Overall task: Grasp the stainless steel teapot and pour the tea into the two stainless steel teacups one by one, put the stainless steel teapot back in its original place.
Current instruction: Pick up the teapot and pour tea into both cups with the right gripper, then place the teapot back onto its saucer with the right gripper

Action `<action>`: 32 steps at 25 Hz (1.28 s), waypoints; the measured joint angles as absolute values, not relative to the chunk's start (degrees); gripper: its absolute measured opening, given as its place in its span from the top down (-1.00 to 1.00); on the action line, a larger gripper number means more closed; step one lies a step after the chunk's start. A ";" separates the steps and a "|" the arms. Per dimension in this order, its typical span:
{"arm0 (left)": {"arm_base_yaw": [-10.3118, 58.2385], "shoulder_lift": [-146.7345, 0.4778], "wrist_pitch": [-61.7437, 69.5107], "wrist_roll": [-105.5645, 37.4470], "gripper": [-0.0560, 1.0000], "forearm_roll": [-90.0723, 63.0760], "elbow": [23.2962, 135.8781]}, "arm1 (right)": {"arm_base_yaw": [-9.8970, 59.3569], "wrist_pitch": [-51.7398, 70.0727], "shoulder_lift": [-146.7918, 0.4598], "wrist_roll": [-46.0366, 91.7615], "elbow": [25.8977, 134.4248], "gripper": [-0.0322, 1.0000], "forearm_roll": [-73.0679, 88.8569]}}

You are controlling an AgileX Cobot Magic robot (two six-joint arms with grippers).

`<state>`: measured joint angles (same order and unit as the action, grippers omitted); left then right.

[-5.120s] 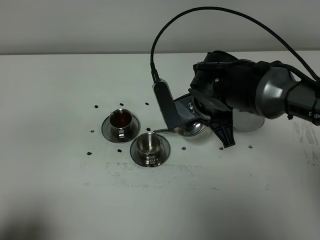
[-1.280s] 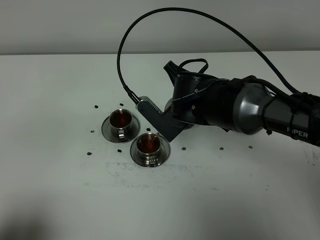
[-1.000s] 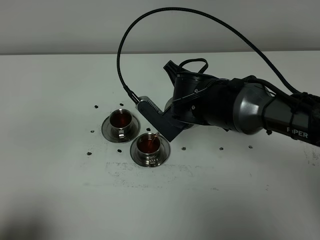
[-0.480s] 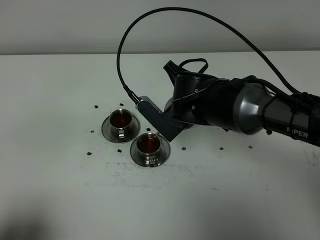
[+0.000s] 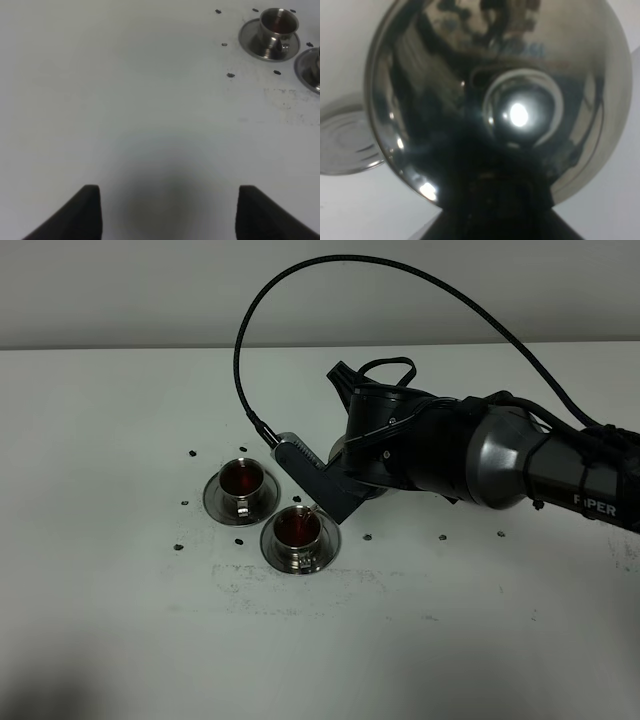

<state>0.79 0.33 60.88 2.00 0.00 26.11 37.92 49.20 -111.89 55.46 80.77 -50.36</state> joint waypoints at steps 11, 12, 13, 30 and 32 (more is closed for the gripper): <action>0.79 0.33 60.88 2.00 -0.18 0.00 26.11 | 37.92 49.67 -111.19 53.59 80.77 0.53 -45.15; 0.79 0.33 60.88 2.00 -0.18 0.00 26.11 | 37.92 50.13 -110.67 52.56 80.77 0.53 -44.32; 0.79 0.33 60.88 2.00 -0.18 0.00 26.11 | 37.92 50.73 -109.97 51.38 80.77 0.53 -43.44; 0.79 0.33 60.88 2.00 -0.18 0.00 26.11 | 31.92 48.87 -103.32 10.41 77.73 0.53 -15.42; 0.79 0.33 60.88 2.00 -0.18 0.00 26.11 | 30.19 45.65 -103.32 8.02 75.21 0.53 -14.31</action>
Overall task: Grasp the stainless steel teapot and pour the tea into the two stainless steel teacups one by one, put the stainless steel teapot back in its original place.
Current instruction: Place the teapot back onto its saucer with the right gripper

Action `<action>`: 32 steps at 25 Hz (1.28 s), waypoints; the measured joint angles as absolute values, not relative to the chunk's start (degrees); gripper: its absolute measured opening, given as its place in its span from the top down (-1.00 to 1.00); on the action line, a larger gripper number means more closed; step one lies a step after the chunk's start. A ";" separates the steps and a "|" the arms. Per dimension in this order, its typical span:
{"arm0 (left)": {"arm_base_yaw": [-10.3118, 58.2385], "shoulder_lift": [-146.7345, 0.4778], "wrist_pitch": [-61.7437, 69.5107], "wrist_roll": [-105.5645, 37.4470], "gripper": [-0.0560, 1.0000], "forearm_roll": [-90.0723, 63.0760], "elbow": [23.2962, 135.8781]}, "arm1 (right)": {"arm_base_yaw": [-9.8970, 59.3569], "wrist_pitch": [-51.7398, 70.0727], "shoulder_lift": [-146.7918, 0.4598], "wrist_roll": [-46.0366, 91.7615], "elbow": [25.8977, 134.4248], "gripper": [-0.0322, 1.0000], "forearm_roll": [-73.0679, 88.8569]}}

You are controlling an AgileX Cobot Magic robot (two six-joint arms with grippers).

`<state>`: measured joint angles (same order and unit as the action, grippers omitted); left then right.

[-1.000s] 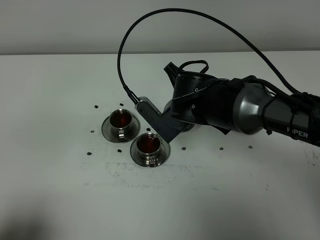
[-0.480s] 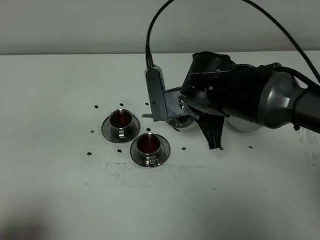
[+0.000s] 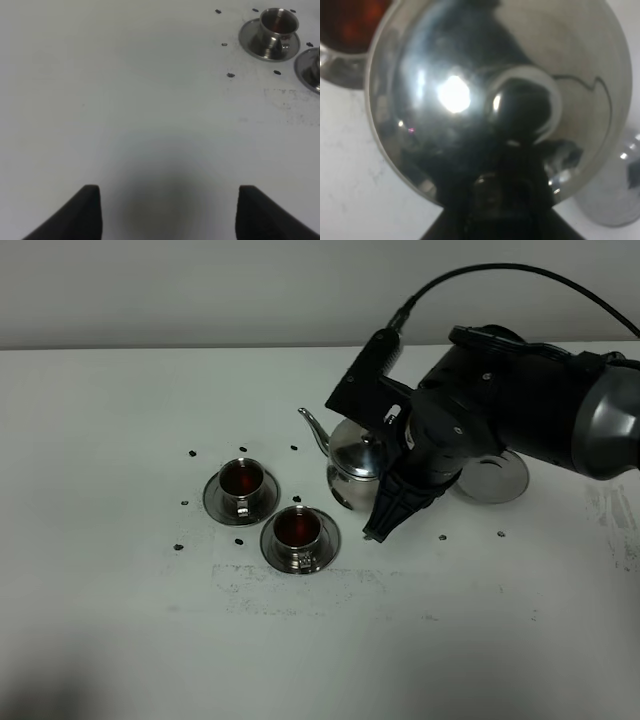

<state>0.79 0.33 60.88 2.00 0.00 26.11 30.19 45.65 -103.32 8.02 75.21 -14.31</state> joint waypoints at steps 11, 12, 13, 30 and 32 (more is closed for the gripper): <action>0.79 0.33 60.88 2.00 -0.18 0.00 26.11 | 28.48 40.41 -107.34 0.83 72.07 0.53 -12.96; 0.79 0.33 60.88 2.00 -0.18 0.00 26.11 | 28.69 40.41 -107.82 0.83 72.07 0.53 -12.89; 0.79 0.33 60.88 2.00 -0.18 0.00 26.11 | 28.90 40.35 -108.22 0.78 72.07 0.53 -12.86; 0.79 0.33 60.88 2.00 -0.18 0.00 26.11 | 29.49 42.88 -110.63 0.41 73.88 0.53 -13.44; 0.79 0.33 60.88 2.00 -0.18 0.00 26.11 | 29.12 44.13 -109.27 0.41 74.63 0.53 -14.38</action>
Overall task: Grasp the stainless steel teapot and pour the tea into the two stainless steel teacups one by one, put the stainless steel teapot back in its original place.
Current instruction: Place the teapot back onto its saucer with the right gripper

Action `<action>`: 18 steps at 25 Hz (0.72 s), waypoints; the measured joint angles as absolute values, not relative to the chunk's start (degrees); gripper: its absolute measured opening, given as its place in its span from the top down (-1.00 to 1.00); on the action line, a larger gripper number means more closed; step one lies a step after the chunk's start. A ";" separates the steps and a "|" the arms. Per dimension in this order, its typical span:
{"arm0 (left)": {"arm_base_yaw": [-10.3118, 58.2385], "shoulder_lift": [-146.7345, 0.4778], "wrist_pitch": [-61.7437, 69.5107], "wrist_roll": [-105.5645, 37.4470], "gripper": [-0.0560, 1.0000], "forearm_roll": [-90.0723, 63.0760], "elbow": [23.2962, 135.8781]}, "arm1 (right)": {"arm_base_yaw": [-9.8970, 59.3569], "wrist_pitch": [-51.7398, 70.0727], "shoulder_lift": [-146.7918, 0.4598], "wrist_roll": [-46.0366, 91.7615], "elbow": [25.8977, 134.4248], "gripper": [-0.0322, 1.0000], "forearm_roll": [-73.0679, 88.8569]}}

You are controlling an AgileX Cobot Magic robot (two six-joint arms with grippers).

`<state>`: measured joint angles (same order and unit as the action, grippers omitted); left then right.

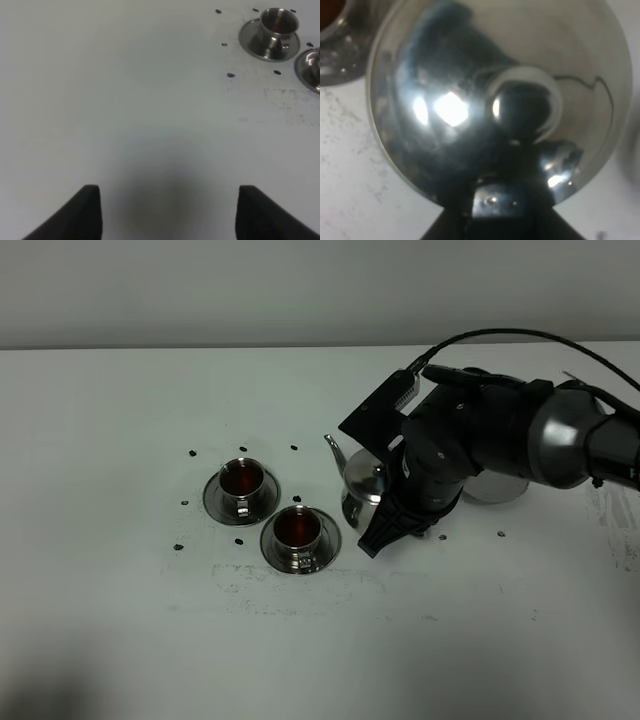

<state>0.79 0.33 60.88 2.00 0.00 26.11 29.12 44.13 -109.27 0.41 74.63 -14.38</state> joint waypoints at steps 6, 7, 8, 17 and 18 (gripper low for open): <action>0.79 0.33 60.88 2.00 -0.18 0.00 26.11 | 23.12 47.19 -102.90 0.41 75.06 0.53 -15.05; 0.79 0.33 60.88 2.00 -0.18 0.00 26.11 | 21.58 47.41 -102.29 0.41 75.06 0.53 -15.05; 0.79 0.33 60.88 2.00 -0.18 0.00 26.11 | 20.01 47.69 -101.75 0.41 75.06 0.53 -15.05; 0.79 0.33 60.88 2.00 -0.18 0.00 26.11 | 8.05 48.29 -101.27 4.94 75.06 0.53 -7.51; 0.79 0.33 60.88 2.00 -0.18 0.00 26.11 | 7.73 48.07 -101.46 5.93 75.06 0.53 -6.20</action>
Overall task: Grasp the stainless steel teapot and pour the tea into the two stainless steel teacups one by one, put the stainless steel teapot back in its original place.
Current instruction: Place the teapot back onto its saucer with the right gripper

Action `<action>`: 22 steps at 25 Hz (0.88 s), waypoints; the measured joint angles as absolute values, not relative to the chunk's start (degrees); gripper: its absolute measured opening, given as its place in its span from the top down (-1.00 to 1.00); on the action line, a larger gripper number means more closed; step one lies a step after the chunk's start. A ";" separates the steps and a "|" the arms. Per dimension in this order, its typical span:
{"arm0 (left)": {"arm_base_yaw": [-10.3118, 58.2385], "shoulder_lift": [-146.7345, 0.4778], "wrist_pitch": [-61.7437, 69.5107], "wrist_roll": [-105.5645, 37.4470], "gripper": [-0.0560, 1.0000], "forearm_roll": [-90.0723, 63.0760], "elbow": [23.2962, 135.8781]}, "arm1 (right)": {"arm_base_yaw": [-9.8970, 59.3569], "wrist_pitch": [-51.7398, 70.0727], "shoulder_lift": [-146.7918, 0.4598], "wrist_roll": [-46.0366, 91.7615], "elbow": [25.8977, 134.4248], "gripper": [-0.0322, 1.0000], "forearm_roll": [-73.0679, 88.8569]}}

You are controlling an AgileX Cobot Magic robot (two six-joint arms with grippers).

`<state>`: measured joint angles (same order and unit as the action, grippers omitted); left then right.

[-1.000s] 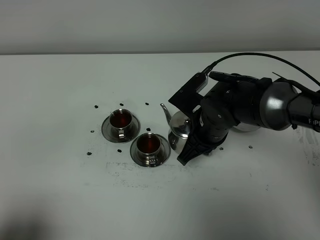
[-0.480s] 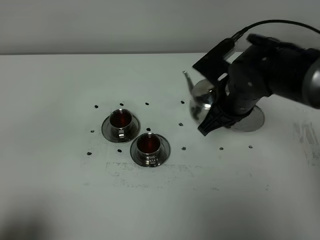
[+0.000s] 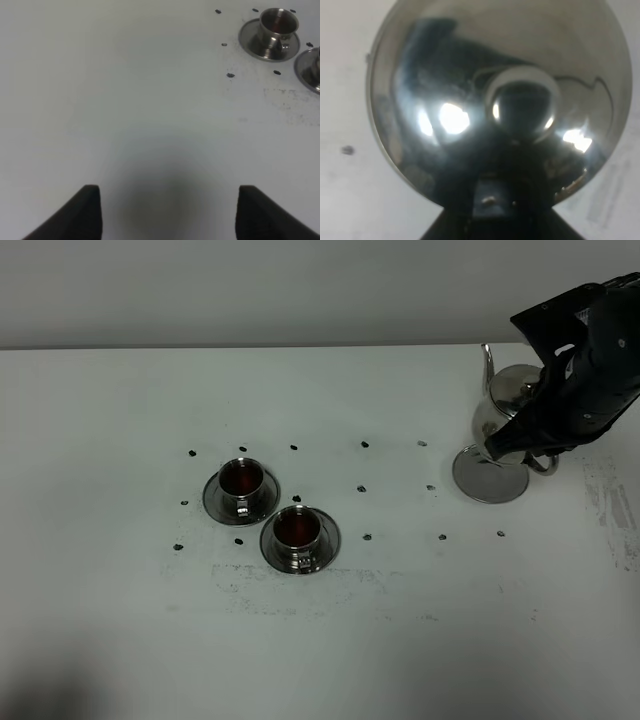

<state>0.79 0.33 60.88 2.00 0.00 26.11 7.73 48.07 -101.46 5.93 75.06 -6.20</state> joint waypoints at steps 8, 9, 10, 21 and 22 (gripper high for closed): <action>0.79 0.33 60.88 2.00 -0.18 0.00 26.11 | 7.42 44.09 -109.65 7.25 75.11 0.53 -3.88; 0.79 0.33 60.88 2.00 -0.18 0.00 26.11 | 7.29 43.67 -110.82 7.25 75.11 0.53 -3.88; 0.79 0.33 60.88 2.00 -0.18 0.00 26.11 | 7.24 43.36 -111.77 7.25 75.11 0.53 -4.07; 0.79 0.33 60.88 2.00 -0.18 0.00 26.11 | 7.13 46.15 -112.50 4.65 79.44 0.53 -8.40; 0.79 0.33 60.88 2.00 -0.18 0.00 26.11 | 7.13 46.20 -112.50 4.59 79.65 0.53 -8.40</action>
<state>0.79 0.33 60.88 2.00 0.00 26.11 7.13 46.20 -112.50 4.59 79.65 -8.40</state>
